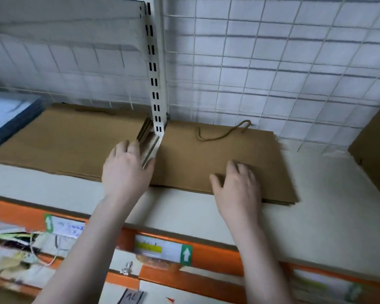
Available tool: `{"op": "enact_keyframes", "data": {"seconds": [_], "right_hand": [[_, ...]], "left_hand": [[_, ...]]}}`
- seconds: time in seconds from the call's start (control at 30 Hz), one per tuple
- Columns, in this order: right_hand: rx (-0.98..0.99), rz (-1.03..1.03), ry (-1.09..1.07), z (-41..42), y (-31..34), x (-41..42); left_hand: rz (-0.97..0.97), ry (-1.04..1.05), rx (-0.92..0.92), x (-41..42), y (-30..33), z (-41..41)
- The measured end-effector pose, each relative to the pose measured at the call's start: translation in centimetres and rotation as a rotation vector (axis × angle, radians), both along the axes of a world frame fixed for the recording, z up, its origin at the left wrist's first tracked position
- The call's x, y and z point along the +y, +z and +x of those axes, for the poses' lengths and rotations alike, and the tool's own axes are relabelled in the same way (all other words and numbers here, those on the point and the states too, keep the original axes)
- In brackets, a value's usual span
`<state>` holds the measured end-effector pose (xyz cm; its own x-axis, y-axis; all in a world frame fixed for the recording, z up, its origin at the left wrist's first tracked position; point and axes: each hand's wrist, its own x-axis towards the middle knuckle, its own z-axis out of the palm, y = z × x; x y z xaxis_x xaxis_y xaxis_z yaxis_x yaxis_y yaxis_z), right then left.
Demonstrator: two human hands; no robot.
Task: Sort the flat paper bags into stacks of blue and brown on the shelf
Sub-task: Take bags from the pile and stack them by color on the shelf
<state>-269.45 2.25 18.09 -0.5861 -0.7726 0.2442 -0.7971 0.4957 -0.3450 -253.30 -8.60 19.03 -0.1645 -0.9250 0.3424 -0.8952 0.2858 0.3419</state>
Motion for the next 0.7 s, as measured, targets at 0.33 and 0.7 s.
{"op": "enact_keyframes", "data": {"seconds": [0.33, 0.7], "right_hand": [[0.084, -0.035, 0.144, 14.1, 0.0, -3.8], [0.044, -0.021, 0.398, 41.2, 0.2, -12.3]], "left_hand": [[0.002, 0.163, 0.042, 0.6, -0.1, 15.7], [-0.056, 0.386, 0.020, -2.6, 0.2, 44.9]]}}
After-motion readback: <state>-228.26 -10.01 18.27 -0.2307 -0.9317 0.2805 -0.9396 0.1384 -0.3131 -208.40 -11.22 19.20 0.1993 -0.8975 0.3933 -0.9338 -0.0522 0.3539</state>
